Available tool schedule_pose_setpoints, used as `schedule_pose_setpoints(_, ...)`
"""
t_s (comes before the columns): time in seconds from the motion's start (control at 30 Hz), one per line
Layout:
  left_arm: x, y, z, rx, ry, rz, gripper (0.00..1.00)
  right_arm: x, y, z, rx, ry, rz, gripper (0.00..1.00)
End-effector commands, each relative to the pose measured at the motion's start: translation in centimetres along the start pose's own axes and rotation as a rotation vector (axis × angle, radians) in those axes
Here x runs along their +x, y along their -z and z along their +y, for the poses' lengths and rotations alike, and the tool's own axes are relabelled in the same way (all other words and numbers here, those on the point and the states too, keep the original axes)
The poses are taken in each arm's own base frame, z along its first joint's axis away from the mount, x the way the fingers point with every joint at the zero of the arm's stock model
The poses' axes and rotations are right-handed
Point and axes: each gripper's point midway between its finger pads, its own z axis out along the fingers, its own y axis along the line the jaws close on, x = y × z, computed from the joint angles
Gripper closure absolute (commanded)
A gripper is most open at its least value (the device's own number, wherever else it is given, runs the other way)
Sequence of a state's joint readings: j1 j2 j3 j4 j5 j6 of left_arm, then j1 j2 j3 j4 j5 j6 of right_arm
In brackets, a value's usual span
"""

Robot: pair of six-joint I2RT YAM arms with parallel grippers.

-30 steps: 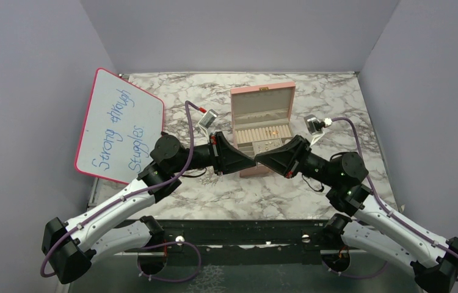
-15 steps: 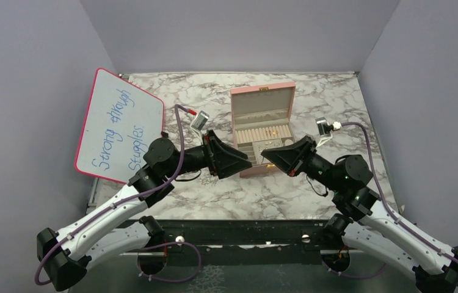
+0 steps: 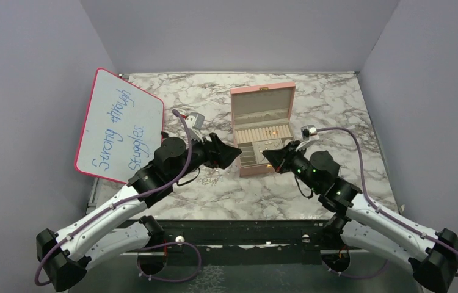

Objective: Organize the mixed jewelry
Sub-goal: Place the jewelry in the jewelry box.

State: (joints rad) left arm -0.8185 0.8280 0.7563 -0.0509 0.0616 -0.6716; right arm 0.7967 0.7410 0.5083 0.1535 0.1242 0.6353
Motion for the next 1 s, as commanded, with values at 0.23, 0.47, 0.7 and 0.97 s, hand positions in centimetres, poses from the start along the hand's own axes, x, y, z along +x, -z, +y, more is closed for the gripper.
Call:
schedule_pose_setpoints(0.23, 2.3, -3.7, 6.1, -0.181, -0.034, -0.046, 0.2, 3.6, -3.1, -8.2, 0.31, 0.154, 0.006, 0.99)
schedule_pose_setpoints(0.47, 3.2, -5.3, 7.4, -0.203, -0.061, -0.038, 0.2, 3.8, -5.4, -10.4, 0.398, 0.211, -0.014, 0.99)
schedule_pose_setpoints(0.7, 3.3, -6.2, 8.0, -0.214, -0.072, -0.03, 0.2, 3.3, -7.5, -11.9, 0.425, 0.216, -0.033, 0.99)
schedule_pose_setpoints(0.97, 2.9, -6.4, 8.3, -0.218, -0.063, -0.033, 0.2, 2.9, -9.2, -11.9, 0.409, 0.198, -0.039, 0.99)
